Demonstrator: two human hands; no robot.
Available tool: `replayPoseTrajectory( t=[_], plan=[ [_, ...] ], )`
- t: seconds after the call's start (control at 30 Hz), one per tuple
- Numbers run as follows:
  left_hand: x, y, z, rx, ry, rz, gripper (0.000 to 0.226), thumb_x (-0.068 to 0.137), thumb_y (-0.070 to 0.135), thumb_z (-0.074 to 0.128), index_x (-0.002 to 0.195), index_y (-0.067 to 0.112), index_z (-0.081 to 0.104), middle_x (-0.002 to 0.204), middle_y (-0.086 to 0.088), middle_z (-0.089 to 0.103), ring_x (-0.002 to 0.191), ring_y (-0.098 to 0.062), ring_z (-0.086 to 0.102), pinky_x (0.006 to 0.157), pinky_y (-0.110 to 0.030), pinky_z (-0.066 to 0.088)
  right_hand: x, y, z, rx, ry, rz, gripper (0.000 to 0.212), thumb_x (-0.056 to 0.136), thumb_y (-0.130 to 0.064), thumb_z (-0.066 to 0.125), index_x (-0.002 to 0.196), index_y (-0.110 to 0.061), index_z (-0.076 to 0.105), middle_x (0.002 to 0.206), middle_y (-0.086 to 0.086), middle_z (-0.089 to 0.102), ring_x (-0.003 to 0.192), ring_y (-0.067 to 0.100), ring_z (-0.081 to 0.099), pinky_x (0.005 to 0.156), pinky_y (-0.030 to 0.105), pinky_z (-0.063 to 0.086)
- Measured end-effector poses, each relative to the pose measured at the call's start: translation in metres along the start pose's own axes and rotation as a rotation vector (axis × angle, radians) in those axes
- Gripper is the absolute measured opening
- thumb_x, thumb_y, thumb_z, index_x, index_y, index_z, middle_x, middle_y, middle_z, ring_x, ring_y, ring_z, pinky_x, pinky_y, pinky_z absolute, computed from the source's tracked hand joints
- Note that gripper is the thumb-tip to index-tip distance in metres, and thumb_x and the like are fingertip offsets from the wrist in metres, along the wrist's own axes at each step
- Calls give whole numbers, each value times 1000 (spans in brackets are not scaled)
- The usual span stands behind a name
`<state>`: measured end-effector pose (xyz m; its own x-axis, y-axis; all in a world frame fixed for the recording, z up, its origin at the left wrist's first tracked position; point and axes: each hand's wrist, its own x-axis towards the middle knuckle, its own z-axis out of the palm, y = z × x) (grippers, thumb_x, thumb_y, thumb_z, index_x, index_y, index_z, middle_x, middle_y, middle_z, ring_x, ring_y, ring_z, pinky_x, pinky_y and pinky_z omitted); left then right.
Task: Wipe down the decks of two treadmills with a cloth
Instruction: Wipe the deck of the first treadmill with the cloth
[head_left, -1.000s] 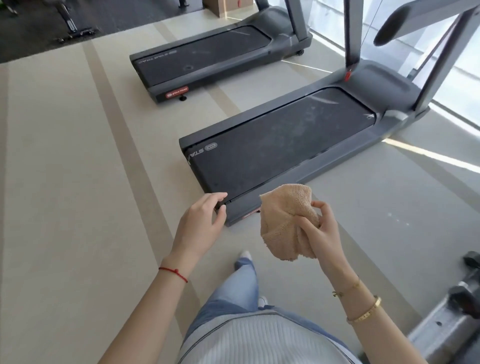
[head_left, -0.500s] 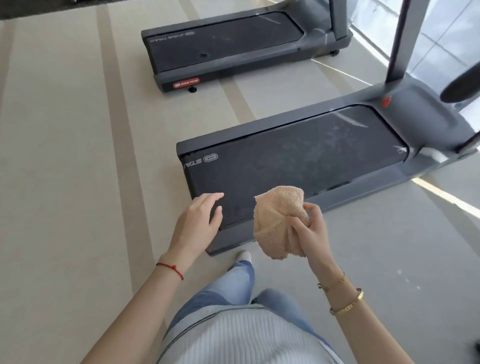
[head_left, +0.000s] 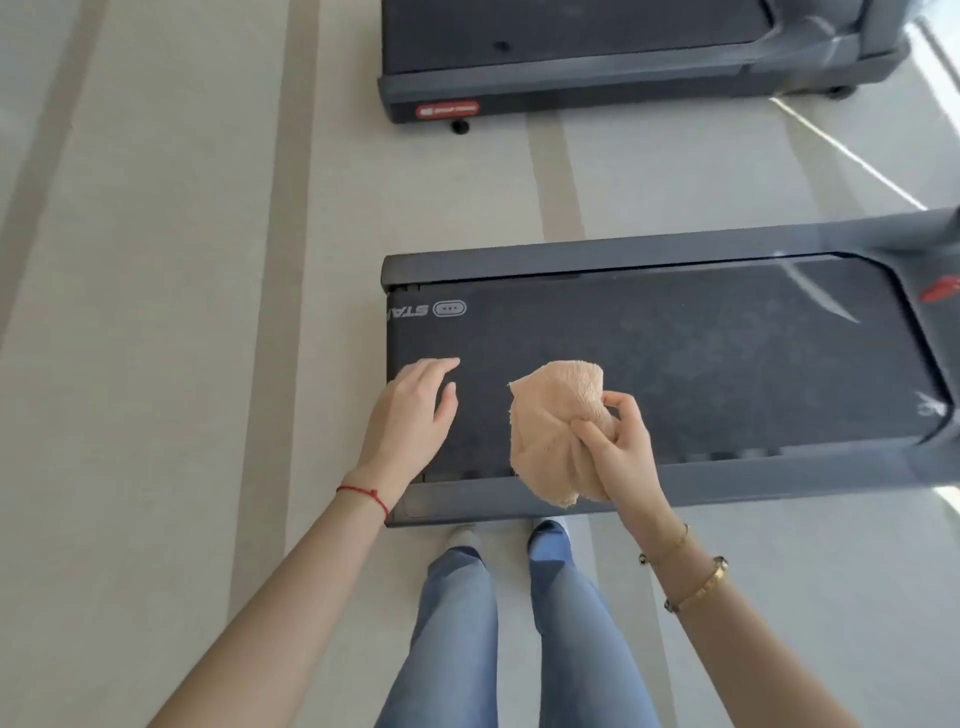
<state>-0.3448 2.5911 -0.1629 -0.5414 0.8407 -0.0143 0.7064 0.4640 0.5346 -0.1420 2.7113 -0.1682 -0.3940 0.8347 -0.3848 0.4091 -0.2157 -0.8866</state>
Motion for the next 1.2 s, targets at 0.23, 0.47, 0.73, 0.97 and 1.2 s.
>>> replayPoseTrajectory(
  t=[0.23,0.47,0.73,0.97,1.2],
  plan=[
    [70,-50,91,36,96,-101,32,98,12,52,128,8,62,126,-6,65,118,-23,58,97,-35,47,139,39,10,-68,-120,-30,30,91,-13,60,117,-22,49,102,-8,65,94,12,65,74,28,51],
    [119,-167,207,149,136,-100,32,97,9,53,127,5,62,124,-10,65,115,-27,59,97,-36,46,269,127,79,-24,-190,-77,31,92,-16,59,120,-21,47,104,-8,64,88,5,65,68,23,54],
    [121,-299,368,201,163,-158,34,99,11,50,131,6,60,129,-8,63,121,-24,56,103,-37,46,374,277,196,64,-384,-100,30,93,-18,59,121,-21,48,109,-6,63,94,11,66,75,30,58],
    [115,-369,467,269,167,-137,36,101,17,48,136,11,56,136,-5,58,129,-21,50,108,-37,41,440,396,226,-132,-337,-229,32,92,-17,57,122,-20,45,106,-6,59,94,9,59,84,36,53],
    [126,-379,505,311,208,-54,39,101,19,49,138,10,54,140,-5,55,133,-21,47,110,-37,37,452,449,207,-676,43,-690,68,88,-15,55,149,-11,26,148,15,35,132,35,34,108,44,30]
  ],
)
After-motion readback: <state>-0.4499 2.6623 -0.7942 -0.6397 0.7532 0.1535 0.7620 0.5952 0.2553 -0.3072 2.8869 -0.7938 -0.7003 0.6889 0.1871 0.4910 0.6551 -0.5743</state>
